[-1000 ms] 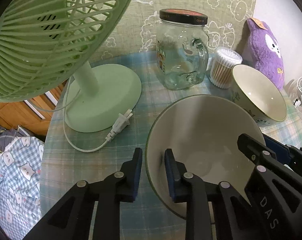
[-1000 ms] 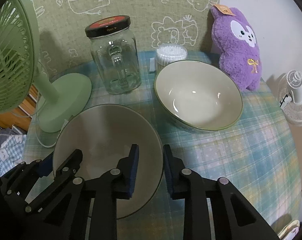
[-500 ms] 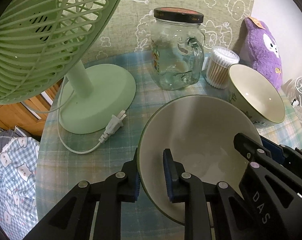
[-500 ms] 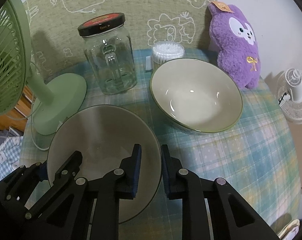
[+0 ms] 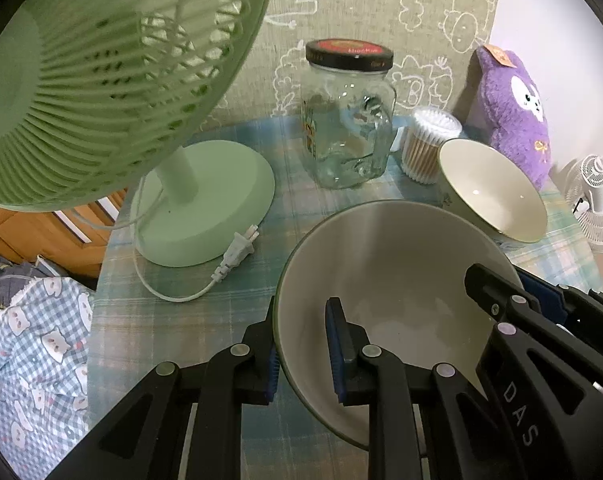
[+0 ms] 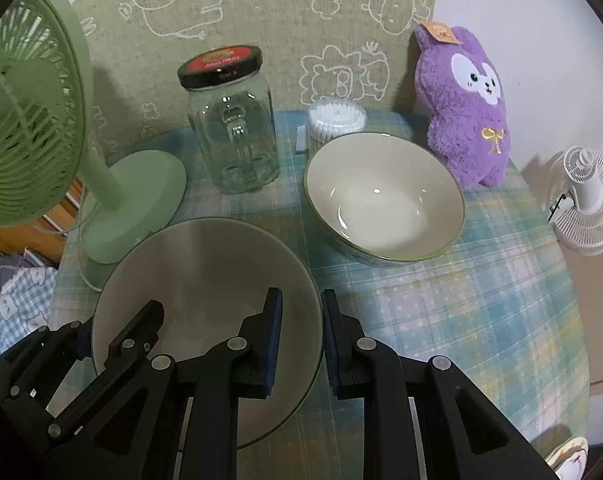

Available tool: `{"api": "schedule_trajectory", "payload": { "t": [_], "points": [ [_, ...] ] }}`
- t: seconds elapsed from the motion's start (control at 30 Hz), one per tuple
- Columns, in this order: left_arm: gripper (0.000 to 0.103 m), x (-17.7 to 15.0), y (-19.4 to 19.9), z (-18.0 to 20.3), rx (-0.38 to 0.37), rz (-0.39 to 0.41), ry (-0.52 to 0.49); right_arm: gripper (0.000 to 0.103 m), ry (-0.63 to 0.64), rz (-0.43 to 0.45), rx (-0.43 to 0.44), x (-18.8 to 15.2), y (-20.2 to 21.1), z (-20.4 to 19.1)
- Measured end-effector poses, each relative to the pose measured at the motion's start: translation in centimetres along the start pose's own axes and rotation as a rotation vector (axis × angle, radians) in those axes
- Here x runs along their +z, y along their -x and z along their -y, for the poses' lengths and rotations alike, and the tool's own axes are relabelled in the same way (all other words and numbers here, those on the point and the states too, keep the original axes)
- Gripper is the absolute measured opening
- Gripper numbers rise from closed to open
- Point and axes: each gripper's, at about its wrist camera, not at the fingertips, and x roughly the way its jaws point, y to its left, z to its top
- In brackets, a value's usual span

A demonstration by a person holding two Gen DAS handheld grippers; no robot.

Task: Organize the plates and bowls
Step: 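Close the left gripper on that grey plate's rim, then lift the grey plate with the left gripper and carry it toward the plate stack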

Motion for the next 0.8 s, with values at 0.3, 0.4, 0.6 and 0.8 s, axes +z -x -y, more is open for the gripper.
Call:
{"api": "schedule_trajectory", "payload": {
  "t": [0.3, 0.4, 0.6, 0.8],
  "points": [
    [0.018, -0.5, 3.5, 0.5, 0.013, 0.030, 0.003, 0.023, 0.015, 0.023, 0.014, -0.6, 3.4, 0.6],
    [0.018, -0.5, 4.8, 0.8, 0.021, 0.044, 0.005, 0.023, 0.019, 0.034, 0.021, -0.9, 4.7, 0.8],
    [0.018, -0.9, 7.7, 1.5, 0.033, 0.072, 0.005, 0.023, 0.025, 0.054, 0.036, -1.6, 7.7, 1.6],
    [0.018, -1.7, 10.5, 2.3, 0.042, 0.095, 0.006, 0.023, 0.031, 0.074, 0.048, -2.5, 10.7, 2.7]
  ]
}}
